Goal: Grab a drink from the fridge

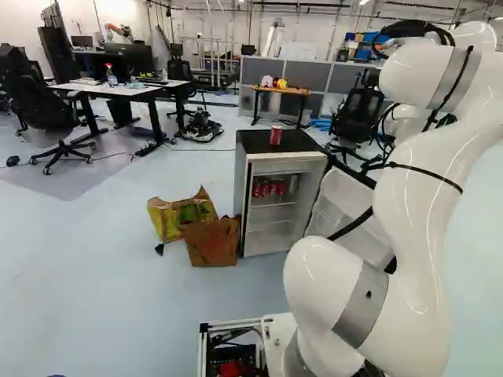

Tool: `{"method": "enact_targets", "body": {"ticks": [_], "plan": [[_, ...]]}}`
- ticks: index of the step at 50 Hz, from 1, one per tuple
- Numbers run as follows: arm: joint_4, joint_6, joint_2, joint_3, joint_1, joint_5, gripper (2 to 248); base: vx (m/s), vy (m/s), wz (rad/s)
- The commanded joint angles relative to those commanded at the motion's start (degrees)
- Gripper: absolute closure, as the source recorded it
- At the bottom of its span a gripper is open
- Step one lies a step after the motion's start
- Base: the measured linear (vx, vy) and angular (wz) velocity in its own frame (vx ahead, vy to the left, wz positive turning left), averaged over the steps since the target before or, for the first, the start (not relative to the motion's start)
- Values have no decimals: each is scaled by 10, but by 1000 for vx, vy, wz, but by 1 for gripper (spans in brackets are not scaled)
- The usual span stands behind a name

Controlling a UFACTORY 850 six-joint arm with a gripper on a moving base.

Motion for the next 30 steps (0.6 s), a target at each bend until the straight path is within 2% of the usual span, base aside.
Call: {"method": "enact_targets", "body": {"ticks": [30], "plan": [[0,0,41,60,8,0,3,0,0,0]]}}
